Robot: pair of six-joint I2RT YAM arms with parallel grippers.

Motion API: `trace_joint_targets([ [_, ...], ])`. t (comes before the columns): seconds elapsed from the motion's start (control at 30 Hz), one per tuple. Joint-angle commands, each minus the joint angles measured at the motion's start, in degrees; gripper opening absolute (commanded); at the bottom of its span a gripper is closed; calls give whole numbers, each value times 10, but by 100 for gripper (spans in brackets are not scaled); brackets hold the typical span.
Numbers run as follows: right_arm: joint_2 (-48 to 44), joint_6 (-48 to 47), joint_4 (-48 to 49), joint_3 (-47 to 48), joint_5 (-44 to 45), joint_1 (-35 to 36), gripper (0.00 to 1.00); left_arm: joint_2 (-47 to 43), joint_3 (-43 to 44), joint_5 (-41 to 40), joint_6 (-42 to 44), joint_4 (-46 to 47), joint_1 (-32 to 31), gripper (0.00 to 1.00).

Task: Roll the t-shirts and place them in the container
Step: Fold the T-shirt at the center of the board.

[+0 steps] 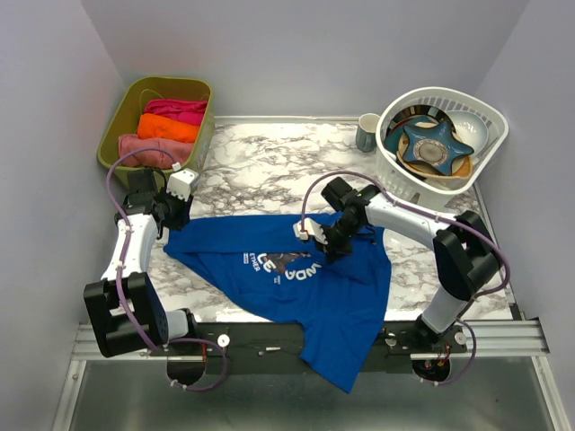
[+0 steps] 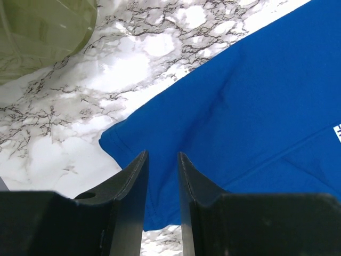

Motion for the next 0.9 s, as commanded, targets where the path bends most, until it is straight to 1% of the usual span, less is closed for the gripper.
trace_joint_targets([
  [0.0,-17,55,-35,18,-33,29,1,-21,-8,25,17,-2,-3,36],
  [0.1,5,84,-74,49,-58,48,2,-21,2,20,24,-16,-3,36],
  [0.2,36,104,-114,70,-88,63,10,-17,14,14,32,-30,-4,36],
  [0.3,54,106,-147,84,-132,78,26,-13,23,3,39,-45,-5,37],
  [0.33,54,107,-154,88,-162,84,36,-12,26,-3,40,-49,-4,37],
  [0.4,36,107,-150,86,-187,102,40,-14,30,-6,48,-62,-5,37],
  [0.43,26,128,-138,83,-195,108,46,-16,30,-7,53,-66,-6,37],
  [0.47,16,144,-124,73,-195,115,49,-19,30,-11,54,-70,-6,37],
  [0.5,-3,157,-106,69,-197,115,51,-20,31,-14,57,-77,-9,37],
  [0.57,-21,172,-97,55,-185,114,50,-25,34,-15,63,-85,-12,37],
  [0.63,-50,187,-70,40,-150,110,49,-30,33,-15,66,-89,-14,37],
  [0.73,-66,204,-43,24,-112,81,47,-31,24,-22,71,-78,-17,37],
  [0.8,-67,207,-24,23,-99,37,45,-25,15,-32,71,-59,-18,37],
  [0.83,-68,218,-12,26,-73,21,44,-23,12,-36,69,-50,-18,37],
  [0.87,-67,221,-3,29,-61,-13,43,-16,8,-39,66,-42,-18,37],
])
